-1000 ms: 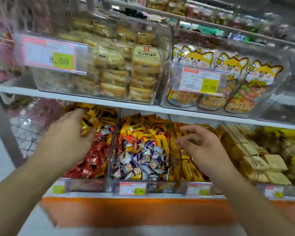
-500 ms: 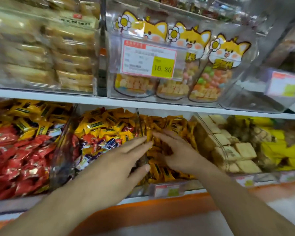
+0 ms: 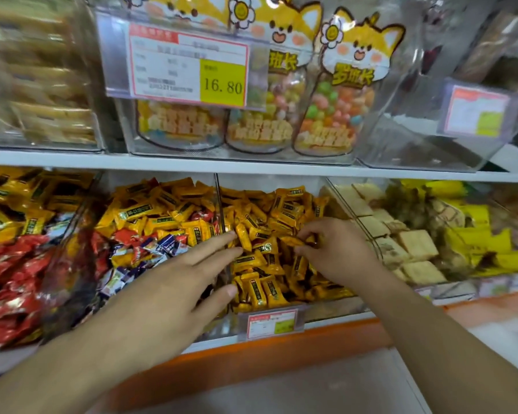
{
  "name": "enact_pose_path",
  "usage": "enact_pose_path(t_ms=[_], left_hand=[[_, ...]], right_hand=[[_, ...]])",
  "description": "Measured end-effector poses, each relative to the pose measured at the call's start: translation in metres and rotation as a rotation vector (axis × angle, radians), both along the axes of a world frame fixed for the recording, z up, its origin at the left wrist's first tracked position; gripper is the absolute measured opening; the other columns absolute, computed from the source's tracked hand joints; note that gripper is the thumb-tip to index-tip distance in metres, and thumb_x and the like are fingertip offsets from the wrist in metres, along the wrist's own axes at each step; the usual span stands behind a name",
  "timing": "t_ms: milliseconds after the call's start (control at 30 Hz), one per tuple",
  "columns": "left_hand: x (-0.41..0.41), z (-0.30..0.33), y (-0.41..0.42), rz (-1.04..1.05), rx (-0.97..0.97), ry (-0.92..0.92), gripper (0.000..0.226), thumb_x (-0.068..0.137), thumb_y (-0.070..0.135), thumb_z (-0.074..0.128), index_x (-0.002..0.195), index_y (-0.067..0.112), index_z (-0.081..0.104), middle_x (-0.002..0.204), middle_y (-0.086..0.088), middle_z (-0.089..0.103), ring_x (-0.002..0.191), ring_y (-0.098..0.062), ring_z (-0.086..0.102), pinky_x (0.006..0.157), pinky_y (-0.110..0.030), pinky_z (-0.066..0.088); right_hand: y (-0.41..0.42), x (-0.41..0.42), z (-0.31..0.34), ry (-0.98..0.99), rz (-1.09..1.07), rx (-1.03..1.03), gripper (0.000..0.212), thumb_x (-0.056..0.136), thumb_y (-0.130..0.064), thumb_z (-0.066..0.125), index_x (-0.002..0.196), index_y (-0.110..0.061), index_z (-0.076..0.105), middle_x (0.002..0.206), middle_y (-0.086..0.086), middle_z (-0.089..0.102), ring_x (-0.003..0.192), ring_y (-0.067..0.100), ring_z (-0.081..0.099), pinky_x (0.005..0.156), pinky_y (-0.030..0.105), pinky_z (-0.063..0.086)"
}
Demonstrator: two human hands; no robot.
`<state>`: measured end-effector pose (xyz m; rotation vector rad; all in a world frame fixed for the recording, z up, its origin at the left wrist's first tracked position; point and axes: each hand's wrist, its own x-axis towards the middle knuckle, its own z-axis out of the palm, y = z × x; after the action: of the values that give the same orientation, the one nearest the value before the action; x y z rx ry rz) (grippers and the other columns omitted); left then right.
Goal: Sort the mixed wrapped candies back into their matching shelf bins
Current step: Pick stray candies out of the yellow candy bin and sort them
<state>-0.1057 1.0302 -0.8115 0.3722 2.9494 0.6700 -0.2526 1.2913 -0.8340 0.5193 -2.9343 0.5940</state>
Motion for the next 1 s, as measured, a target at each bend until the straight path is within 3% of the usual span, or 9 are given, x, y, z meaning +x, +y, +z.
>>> enact_pose_path(t_ms=[133, 233, 367, 433, 533, 600, 667, 833, 1000], left_hand=[[0.002, 0.002, 0.001, 0.016, -0.035, -0.013, 0.060, 0.099, 0.063, 0.030, 0.155, 0.060, 0.007, 0.147, 0.052, -0.028, 0.087, 0.019, 0.049, 0.075, -0.007, 0.035], [0.003, 0.000, 0.002, 0.012, -0.029, 0.005, 0.061, 0.100, 0.063, 0.031, 0.156, 0.059, 0.008, 0.148, 0.051, -0.028, 0.113, 0.010, 0.054, 0.089, -0.011, 0.039], [0.004, 0.002, 0.004, 0.016, -0.039, -0.002, 0.060, 0.102, 0.060, 0.032, 0.157, 0.055, 0.008, 0.149, 0.049, -0.028, 0.080, 0.026, 0.043, 0.080, -0.010, 0.032], [0.004, 0.002, 0.003, 0.011, -0.026, 0.019, 0.060, 0.102, 0.060, 0.033, 0.158, 0.054, 0.009, 0.150, 0.049, -0.027, 0.092, 0.030, 0.040, 0.075, -0.008, 0.033], [0.005, -0.001, 0.001, -0.002, -0.028, 0.057, 0.060, 0.102, 0.060, 0.034, 0.157, 0.056, 0.009, 0.148, 0.051, -0.028, 0.129, -0.001, 0.023, 0.071, -0.004, 0.035], [0.004, -0.002, 0.001, -0.011, -0.044, 0.064, 0.060, 0.102, 0.060, 0.033, 0.157, 0.057, 0.008, 0.147, 0.051, -0.030, 0.131, -0.010, 0.012, 0.073, -0.005, 0.035], [0.004, -0.003, 0.000, -0.015, -0.045, 0.065, 0.061, 0.102, 0.060, 0.033, 0.157, 0.057, 0.007, 0.146, 0.051, -0.031, 0.132, -0.012, 0.013, 0.080, -0.008, 0.035], [0.003, -0.006, 0.000, 0.010, -0.025, 0.049, 0.062, 0.102, 0.060, 0.034, 0.157, 0.056, 0.007, 0.146, 0.051, -0.031, 0.131, -0.015, 0.043, 0.103, -0.016, 0.035], [0.004, -0.006, 0.001, 0.018, -0.017, 0.037, 0.062, 0.103, 0.060, 0.034, 0.157, 0.056, 0.005, 0.147, 0.051, -0.031, 0.131, -0.012, 0.045, 0.098, -0.016, 0.035]], right_hand=[[0.006, -0.002, 0.003, 0.086, -0.118, 0.090, 0.025, 0.090, -0.029, 0.076, 0.116, -0.027, 0.075, 0.119, -0.001, 0.067, 0.095, 0.020, 0.065, 0.075, 0.033, 0.057], [-0.007, 0.002, 0.004, 0.132, -0.119, 0.147, 0.047, 0.087, -0.018, 0.069, 0.134, -0.023, 0.066, 0.142, 0.007, 0.054, 0.125, 0.030, 0.056, 0.097, 0.042, 0.056], [-0.040, 0.012, 0.005, 0.139, 0.141, 0.070, 0.042, 0.092, -0.020, 0.068, 0.134, -0.023, 0.066, 0.138, -0.002, 0.061, 0.133, 0.020, 0.048, 0.113, 0.035, 0.042], [-0.054, 0.017, -0.004, 0.037, 0.250, 0.062, 0.037, 0.098, -0.026, 0.066, 0.135, -0.026, 0.066, 0.135, -0.006, 0.064, 0.131, 0.016, 0.051, 0.111, 0.033, 0.045], [-0.058, 0.018, -0.016, -0.065, 0.240, 0.118, 0.029, 0.100, -0.034, 0.064, 0.127, -0.030, 0.071, 0.124, -0.007, 0.070, 0.115, 0.015, 0.062, 0.095, 0.036, 0.056], [-0.054, 0.013, -0.016, -0.085, 0.147, 0.057, 0.013, 0.099, -0.035, 0.065, 0.098, -0.033, 0.078, 0.090, -0.009, 0.074, 0.082, 0.011, 0.068, 0.070, 0.034, 0.059], [-0.049, 0.007, -0.017, -0.054, 0.064, 0.046, 0.022, 0.097, -0.032, 0.066, 0.075, -0.033, 0.070, 0.066, -0.008, 0.065, 0.059, 0.011, 0.062, 0.052, 0.034, 0.055], [-0.046, 0.002, -0.024, -0.062, 0.056, 0.043, 0.024, 0.091, -0.015, 0.068, 0.101, -0.035, 0.075, 0.090, -0.014, 0.071, 0.084, 0.011, 0.067, 0.073, 0.040, 0.062], [-0.049, -0.001, -0.024, -0.060, 0.088, 0.017, 0.030, 0.091, -0.019, 0.073, 0.117, -0.034, 0.074, 0.121, -0.007, 0.061, 0.109, 0.014, 0.060, 0.091, 0.033, 0.056]])
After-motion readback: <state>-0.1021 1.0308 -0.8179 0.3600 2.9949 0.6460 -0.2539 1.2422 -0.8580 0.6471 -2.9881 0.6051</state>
